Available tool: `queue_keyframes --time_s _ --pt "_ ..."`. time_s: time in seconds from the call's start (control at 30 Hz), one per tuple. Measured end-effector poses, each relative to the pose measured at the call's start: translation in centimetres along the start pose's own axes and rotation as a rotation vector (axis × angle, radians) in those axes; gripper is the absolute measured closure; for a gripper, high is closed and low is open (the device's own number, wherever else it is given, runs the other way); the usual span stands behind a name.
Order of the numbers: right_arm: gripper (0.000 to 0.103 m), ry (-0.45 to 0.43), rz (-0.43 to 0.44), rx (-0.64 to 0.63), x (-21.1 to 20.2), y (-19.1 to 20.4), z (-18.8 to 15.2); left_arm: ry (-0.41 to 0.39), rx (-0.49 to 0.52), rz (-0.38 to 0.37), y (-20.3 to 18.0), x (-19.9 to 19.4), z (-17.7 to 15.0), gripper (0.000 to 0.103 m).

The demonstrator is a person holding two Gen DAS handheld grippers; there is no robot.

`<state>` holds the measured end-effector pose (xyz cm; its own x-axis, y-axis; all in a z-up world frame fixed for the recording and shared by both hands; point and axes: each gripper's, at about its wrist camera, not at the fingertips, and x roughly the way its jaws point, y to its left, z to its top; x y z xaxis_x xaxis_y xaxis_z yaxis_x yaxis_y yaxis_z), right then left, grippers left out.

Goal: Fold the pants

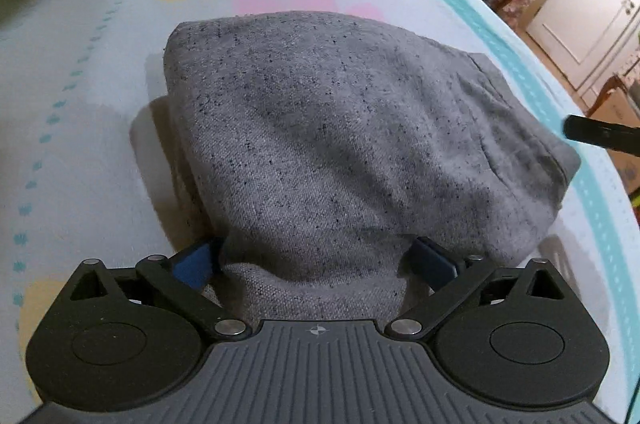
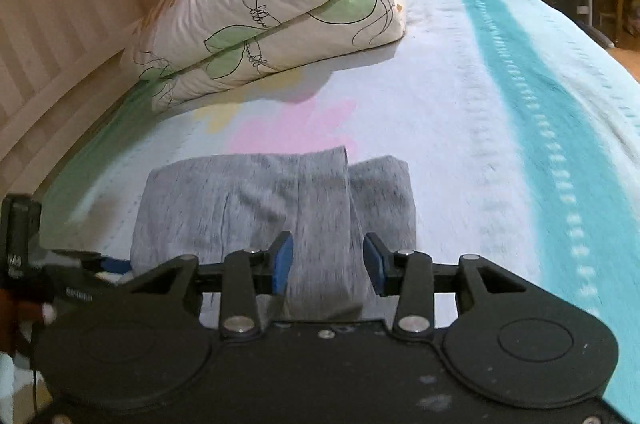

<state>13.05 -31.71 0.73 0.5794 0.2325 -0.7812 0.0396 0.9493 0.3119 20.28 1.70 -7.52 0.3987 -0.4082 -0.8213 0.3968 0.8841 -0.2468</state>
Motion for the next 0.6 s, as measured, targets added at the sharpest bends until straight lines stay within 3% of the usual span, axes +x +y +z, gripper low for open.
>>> queue_keyframes --time_s 0.13,0.3,0.6 --pt "0.058 0.074 0.040 -0.002 2.5 -0.2 1.0 0.006 0.012 -0.029 0.5 -0.1 -0.1 0.000" --pt "0.055 0.179 0.050 0.078 6.2 -1.3 0.6 0.024 0.017 -0.014 0.3 0.0 0.1 0.000" --pt "0.045 0.205 0.117 0.113 7.6 -2.0 0.4 0.036 0.025 0.000 -0.5 0.3 0.6 0.000"
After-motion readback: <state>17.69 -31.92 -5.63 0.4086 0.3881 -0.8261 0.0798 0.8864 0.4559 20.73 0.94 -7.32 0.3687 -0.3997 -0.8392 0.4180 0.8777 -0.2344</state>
